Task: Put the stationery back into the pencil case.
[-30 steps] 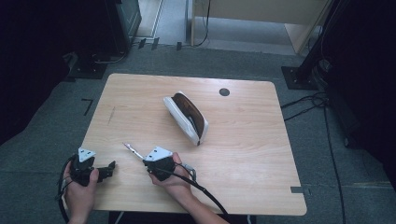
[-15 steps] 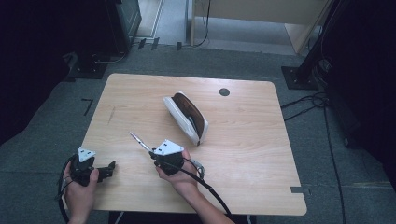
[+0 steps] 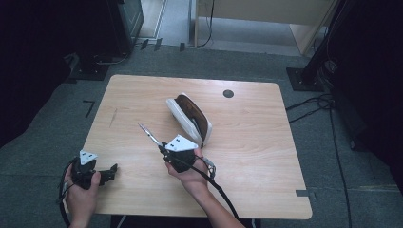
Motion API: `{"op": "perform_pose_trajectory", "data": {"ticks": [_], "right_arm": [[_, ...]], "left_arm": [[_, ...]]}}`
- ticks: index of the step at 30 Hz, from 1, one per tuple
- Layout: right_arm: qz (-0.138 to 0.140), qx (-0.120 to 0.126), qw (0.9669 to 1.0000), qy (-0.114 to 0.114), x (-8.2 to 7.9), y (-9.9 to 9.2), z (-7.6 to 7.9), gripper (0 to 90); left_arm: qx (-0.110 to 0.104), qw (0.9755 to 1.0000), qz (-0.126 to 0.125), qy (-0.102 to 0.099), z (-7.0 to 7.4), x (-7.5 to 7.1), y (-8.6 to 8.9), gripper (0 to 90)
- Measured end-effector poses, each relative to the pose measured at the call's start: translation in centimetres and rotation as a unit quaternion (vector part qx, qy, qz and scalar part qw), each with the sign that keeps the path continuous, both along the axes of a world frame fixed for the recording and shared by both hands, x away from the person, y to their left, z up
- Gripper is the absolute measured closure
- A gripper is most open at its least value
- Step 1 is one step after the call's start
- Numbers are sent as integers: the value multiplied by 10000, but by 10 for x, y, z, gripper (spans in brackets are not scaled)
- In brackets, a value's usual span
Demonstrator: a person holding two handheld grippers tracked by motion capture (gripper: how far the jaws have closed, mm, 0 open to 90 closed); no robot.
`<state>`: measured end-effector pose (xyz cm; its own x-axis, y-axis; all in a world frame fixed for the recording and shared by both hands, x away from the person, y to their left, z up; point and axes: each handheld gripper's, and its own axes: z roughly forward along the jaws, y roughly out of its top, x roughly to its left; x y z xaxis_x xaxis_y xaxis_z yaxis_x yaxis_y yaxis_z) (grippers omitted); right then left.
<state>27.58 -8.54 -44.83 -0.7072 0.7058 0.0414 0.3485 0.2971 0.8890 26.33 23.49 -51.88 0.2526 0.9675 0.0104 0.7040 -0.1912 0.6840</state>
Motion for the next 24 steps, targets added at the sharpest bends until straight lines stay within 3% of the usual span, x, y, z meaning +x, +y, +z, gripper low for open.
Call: {"op": "perform_pose_trajectory", "data": {"ticks": [24], "right_arm": [[-578, 248, 9973, -376, 14, -45, 35, 819]], "left_arm": [[-11, 10000, 10, -7, 0, 0, 0, 0]]}}
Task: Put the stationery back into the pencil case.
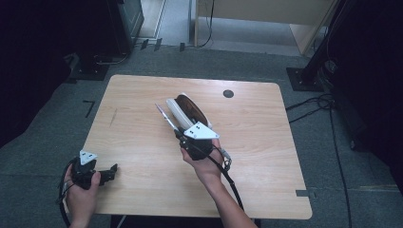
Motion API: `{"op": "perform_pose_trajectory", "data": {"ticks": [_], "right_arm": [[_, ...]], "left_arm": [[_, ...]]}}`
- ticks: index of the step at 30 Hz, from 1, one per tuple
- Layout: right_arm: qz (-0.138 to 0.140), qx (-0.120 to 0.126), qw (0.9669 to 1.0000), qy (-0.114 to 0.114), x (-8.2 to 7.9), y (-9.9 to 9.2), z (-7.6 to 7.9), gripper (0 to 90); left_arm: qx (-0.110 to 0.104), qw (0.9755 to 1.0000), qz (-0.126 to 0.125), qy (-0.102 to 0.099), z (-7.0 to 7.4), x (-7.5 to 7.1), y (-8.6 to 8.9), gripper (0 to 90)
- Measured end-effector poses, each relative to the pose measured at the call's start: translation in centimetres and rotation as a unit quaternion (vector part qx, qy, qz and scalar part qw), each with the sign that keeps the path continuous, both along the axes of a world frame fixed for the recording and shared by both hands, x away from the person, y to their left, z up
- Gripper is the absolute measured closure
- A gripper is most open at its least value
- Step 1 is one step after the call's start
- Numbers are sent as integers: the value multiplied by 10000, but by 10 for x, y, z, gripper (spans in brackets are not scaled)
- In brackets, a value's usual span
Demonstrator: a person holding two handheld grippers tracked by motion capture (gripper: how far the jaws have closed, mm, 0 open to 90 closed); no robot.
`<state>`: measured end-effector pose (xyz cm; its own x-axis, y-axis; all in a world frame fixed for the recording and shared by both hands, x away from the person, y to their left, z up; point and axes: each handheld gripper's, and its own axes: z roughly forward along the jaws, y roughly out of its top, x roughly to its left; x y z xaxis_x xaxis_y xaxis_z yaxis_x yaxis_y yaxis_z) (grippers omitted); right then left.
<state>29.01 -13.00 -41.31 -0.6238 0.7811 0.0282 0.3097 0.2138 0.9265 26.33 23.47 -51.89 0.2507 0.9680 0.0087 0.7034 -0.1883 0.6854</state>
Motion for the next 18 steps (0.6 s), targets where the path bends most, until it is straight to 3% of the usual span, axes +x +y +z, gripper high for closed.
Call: {"op": "perform_pose_trajectory", "data": {"ticks": [18], "right_arm": [[-498, 149, 9985, -143, 19, -36, 16, 820]], "left_arm": [[4, 10000, -1, 0, 0, 0, 0, 0]]}}
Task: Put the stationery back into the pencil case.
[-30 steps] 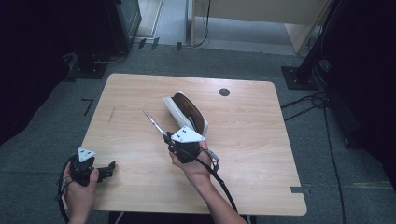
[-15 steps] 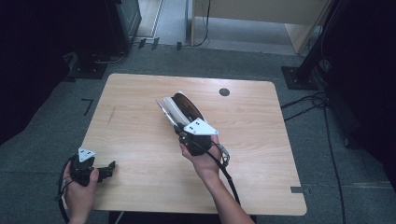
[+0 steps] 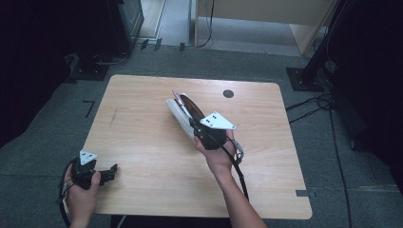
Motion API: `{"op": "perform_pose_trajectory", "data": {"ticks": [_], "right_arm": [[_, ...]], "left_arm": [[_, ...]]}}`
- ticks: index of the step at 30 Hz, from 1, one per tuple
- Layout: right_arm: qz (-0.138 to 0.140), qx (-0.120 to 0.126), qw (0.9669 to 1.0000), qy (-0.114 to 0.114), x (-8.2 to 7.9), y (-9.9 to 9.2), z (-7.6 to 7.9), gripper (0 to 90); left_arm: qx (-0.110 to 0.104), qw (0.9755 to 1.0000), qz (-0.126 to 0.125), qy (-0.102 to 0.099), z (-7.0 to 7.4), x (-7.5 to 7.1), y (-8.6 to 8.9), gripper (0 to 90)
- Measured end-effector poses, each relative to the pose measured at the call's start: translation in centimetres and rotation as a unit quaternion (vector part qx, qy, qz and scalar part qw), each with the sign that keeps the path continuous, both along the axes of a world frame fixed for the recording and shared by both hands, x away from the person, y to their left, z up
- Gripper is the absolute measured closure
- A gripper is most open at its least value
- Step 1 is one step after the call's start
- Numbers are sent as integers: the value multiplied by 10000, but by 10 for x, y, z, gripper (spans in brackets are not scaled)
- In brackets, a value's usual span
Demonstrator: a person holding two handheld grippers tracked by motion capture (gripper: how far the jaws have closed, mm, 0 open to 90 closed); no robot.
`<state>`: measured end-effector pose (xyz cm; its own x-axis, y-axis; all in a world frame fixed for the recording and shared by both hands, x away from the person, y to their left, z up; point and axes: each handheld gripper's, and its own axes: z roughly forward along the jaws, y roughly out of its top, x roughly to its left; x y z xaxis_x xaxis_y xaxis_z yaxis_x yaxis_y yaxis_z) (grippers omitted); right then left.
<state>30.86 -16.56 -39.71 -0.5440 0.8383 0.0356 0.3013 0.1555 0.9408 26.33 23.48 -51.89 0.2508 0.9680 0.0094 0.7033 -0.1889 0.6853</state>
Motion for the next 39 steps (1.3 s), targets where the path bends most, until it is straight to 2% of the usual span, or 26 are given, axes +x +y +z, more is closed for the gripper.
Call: {"op": "perform_pose_trajectory", "data": {"ticks": [9, 17, 30, 39], "right_arm": [[-192, -28, 9998, 85, 14, -10, -3, 819], [-276, -55, 9990, 358, 30, -16, -13, 819], [-306, -162, 9970, 697, 46, -17, -23, 814], [-324, -179, 9967, 724, 50, -17, -24, 814]], "left_arm": [[6, 10000, -6, 3, 0, 0, 0, 0], [7, 10000, -8, 3, 0, 0, 0, 0], [8, 10000, -13, 4, 0, 0, 0, 0], [8, 10000, -11, 4, 0, 0, 0, 0]]}}
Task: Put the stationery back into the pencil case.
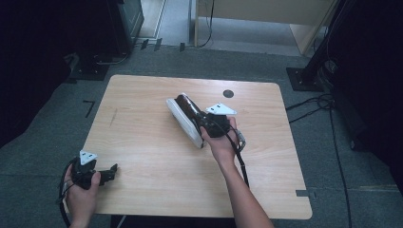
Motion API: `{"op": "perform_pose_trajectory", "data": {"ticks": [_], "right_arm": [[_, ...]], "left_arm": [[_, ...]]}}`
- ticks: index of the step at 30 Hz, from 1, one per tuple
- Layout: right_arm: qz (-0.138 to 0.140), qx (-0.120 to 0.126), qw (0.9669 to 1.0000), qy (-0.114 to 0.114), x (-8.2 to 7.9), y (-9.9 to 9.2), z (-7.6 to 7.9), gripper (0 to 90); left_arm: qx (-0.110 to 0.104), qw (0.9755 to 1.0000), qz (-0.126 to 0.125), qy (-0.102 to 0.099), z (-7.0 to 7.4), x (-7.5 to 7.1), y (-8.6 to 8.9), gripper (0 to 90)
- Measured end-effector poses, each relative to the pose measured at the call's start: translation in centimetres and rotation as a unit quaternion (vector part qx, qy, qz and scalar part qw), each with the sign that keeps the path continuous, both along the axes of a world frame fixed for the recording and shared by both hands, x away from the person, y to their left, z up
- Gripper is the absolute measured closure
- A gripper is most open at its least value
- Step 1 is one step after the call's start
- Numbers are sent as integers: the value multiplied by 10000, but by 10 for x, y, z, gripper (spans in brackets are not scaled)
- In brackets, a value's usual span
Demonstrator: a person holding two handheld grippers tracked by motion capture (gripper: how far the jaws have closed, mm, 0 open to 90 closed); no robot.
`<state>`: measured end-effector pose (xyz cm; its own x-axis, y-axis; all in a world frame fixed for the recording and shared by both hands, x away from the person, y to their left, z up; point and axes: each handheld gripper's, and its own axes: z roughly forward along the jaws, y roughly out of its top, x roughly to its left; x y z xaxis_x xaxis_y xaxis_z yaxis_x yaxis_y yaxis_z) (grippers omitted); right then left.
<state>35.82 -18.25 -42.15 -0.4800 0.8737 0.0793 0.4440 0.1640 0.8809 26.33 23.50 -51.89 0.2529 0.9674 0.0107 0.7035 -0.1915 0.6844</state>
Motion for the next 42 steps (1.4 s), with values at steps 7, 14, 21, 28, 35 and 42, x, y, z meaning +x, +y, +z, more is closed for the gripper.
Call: {"op": "perform_pose_trajectory", "data": {"ticks": [7, 14, 21, 28, 35, 42], "right_arm": [[17, -31, 10000, 6, 2, 2, 0, 814], [6, -47, 10000, 15, 6, 5, 0, 813], [24, -113, 9999, 61, 10, 8, -3, 814], [-18, -18, 10000, 75, 13, 8, -5, 810], [6, 80, 9999, 110, 14, 8, -5, 814], [6, 70, 9999, 113, 13, 7, -5, 829]], "left_arm": [[1, 10000, -1, 1, 0, 0, 0, 0], [1, 10000, -1, 1, 0, 0, 0, 0], [1, 10000, -1, 0, 0, 0, 0, 0], [2, 10000, -1, 0, 0, 0, 0, 0], [1, 10000, -1, 1, 0, 0, 0, 0], [2, 10000, -1, 1, 0, 0, 0, 0]]}}
